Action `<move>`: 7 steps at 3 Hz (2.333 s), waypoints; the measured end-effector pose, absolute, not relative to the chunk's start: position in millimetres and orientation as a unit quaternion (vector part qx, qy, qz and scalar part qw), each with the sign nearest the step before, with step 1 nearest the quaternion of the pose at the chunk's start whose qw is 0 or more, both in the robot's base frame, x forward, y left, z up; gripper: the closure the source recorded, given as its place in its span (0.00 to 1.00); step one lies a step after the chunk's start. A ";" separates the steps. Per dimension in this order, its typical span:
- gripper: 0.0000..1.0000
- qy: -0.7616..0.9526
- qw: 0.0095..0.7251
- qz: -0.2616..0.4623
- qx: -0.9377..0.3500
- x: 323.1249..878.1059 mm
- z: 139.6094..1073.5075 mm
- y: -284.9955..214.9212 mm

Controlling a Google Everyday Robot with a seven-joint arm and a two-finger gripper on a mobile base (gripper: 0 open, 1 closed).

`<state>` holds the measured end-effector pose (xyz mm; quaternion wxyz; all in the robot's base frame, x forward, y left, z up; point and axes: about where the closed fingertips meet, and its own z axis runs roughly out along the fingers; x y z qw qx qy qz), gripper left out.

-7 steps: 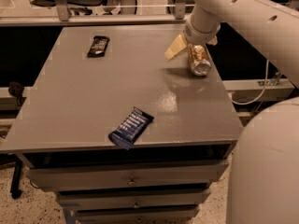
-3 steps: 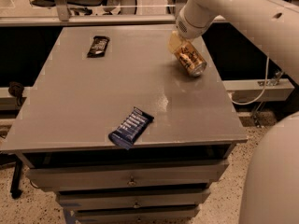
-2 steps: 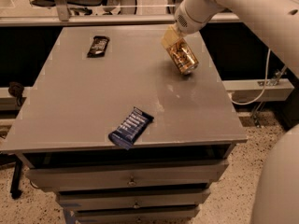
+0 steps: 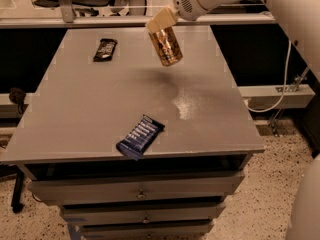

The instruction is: Move orange can near rxbar chocolate

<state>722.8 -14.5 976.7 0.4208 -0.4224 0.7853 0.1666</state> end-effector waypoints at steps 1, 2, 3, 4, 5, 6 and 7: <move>1.00 0.733 0.466 0.224 -0.443 720.7 1000.9 18.9; 1.00 0.675 0.514 0.262 -0.460 725.7 1022.6 46.1; 1.00 0.605 0.563 0.289 -0.483 730.4 1042.5 78.8; 1.00 0.606 0.562 0.289 -0.483 730.5 1042.2 78.9; 1.00 0.597 0.575 0.293 -0.477 735.5 1041.2 83.1; 1.00 0.595 0.588 0.313 -0.450 744.7 1020.8 90.6; 1.00 0.603 0.592 0.312 -0.434 753.7 1002.7 88.0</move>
Offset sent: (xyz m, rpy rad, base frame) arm 0.0055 0.0870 0.0786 0.3685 -0.3240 0.3249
